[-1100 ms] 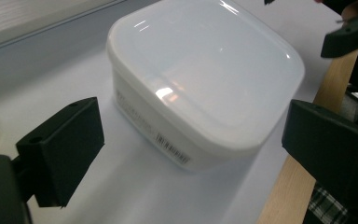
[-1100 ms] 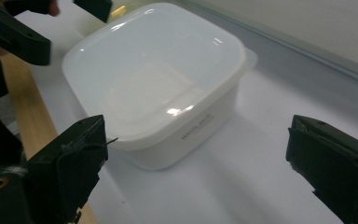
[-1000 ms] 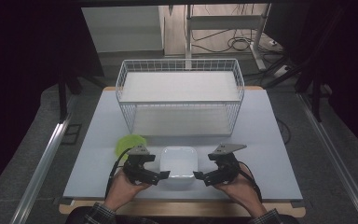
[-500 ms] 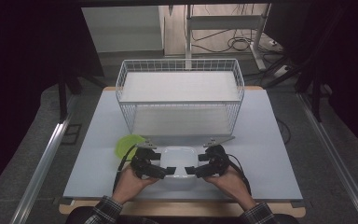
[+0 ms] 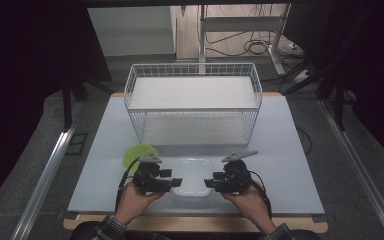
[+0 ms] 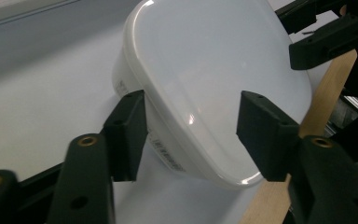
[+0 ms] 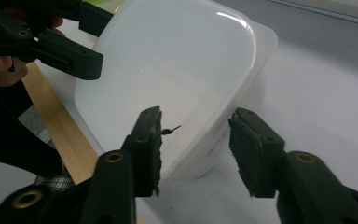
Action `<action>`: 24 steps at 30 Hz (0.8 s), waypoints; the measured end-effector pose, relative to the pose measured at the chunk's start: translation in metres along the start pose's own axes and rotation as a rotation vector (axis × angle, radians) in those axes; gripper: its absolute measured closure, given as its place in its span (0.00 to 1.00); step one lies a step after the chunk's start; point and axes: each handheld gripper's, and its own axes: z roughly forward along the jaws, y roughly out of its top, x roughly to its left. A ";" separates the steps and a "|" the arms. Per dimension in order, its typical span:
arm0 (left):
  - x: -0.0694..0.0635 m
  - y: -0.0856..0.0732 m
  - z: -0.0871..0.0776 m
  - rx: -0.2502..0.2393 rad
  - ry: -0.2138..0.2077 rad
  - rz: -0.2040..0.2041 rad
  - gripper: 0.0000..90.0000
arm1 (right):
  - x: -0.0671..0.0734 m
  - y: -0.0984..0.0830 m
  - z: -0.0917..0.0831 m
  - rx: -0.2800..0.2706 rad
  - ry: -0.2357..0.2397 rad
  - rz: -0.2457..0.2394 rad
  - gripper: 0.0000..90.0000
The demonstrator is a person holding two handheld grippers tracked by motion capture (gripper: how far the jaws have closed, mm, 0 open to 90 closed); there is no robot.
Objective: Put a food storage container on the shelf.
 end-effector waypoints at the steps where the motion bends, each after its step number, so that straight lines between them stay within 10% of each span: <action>1: -0.001 -0.001 -0.002 -0.004 0.001 0.001 0.51 | 0.000 -0.001 -0.001 -0.008 0.000 0.003 0.64; 11: -0.002 -0.013 -0.013 -0.033 -0.025 -0.064 0.70 | -0.009 -0.010 -0.007 -0.055 0.097 0.193 0.80; 24: -0.013 -0.015 -0.015 -0.078 0.066 -0.057 0.80 | -0.009 -0.013 -0.011 -0.095 0.097 0.199 0.88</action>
